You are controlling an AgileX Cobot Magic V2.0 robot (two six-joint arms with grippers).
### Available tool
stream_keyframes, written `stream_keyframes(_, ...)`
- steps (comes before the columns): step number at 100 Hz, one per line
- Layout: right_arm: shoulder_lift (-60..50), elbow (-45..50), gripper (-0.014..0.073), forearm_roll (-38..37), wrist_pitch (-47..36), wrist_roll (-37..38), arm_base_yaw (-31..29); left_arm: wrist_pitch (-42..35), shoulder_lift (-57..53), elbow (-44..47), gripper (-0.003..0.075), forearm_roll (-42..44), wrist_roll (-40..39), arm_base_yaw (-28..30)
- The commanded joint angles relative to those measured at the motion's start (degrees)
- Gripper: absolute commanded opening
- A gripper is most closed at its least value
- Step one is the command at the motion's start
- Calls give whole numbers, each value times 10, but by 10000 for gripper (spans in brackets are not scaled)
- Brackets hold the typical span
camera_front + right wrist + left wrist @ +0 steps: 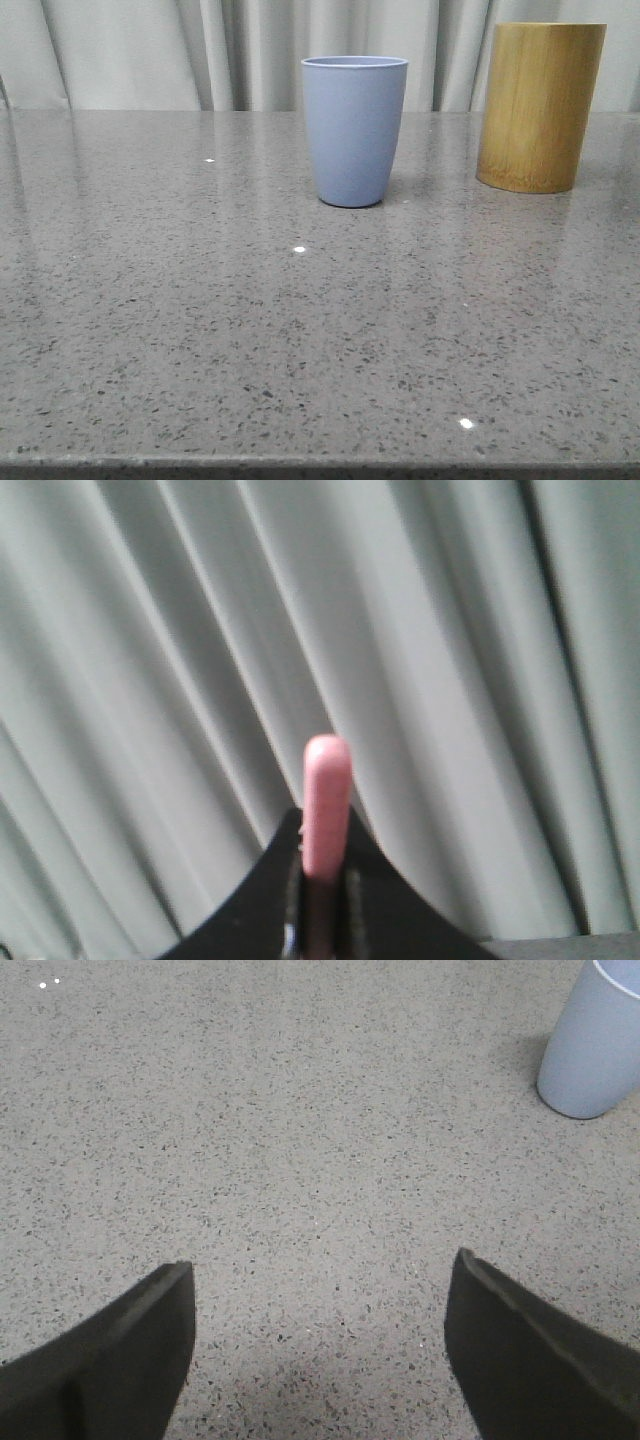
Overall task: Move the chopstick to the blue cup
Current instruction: 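Grasp the pink stick with the right gripper and lift it out, then move the pink stick over the blue cup and lower it in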
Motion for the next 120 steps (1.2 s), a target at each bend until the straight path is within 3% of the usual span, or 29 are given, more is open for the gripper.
stream_keyframes(1,6,-20,-66,-30,-44,-1,27,-44,-2,-16,503,-9,-7,0)
stream_keyframes(21,59,-20,-66,-68,-74,-1,66,-44,-2,-16,503,-9,-7,0)
stream_keyframes(69,162,-20,-52,-95,-78,-1,71,-44,-2,-16,503,-9,-7,0)
stream_keyframes(81,164,-20,66,-102,-77,-1,71,-44,-2,-16,503,-9,-7,0)
stream_keyframes(103,164,-20,431,-102,-76,-1,71,-44,-2,-16,503,-9,-7,0)
stream_keyframes(120,151,-20,469,-102,-75,-1,70,-44,-2,-16,503,-9,-7,0)
